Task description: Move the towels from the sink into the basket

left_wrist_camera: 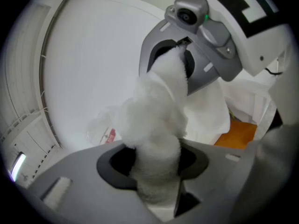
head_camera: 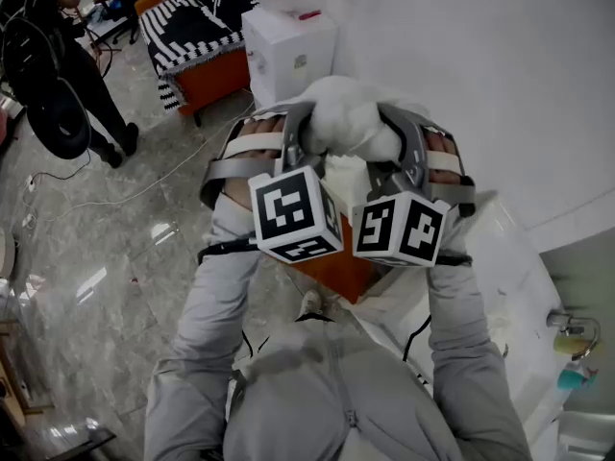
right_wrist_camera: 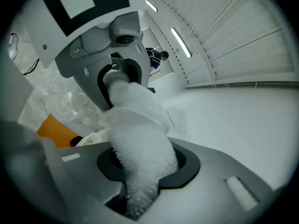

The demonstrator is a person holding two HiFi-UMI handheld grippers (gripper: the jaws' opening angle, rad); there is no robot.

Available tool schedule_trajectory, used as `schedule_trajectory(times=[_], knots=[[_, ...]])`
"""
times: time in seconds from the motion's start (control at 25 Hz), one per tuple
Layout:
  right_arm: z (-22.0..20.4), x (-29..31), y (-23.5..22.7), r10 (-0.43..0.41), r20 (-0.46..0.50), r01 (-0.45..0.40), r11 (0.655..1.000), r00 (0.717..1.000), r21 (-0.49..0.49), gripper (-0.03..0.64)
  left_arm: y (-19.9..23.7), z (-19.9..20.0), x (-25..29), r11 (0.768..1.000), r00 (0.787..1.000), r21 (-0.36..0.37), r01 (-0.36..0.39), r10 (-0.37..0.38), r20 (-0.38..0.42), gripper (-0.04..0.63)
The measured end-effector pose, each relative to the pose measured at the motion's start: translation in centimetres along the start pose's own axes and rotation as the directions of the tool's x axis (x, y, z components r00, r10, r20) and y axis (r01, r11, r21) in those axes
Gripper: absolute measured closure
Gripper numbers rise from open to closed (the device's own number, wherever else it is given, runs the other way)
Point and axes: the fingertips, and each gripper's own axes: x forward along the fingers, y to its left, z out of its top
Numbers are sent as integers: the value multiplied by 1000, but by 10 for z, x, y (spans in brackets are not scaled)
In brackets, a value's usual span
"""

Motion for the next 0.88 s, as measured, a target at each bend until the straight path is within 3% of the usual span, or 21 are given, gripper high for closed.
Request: schedule_trajectory(times=[0.24, 0.52, 0.68, 0.88], knots=[[-22, 65, -10, 16, -12, -16, 1000, 1000, -8, 494, 22, -10, 64, 1000, 1000, 1, 31, -31, 1, 348], [-55, 128, 5, 58, -105, -54, 998, 993, 35, 494, 17, -28, 139, 992, 991, 23, 122, -122, 44, 348], [-88, 150, 26, 78, -199, -65, 995, 977, 71, 494, -2, -28, 177, 976, 973, 51, 211, -215, 86, 347], [-131, 169, 55, 118, -305, -69, 983, 945, 168, 494, -39, -28, 221, 939, 936, 98, 329, -338, 99, 347]])
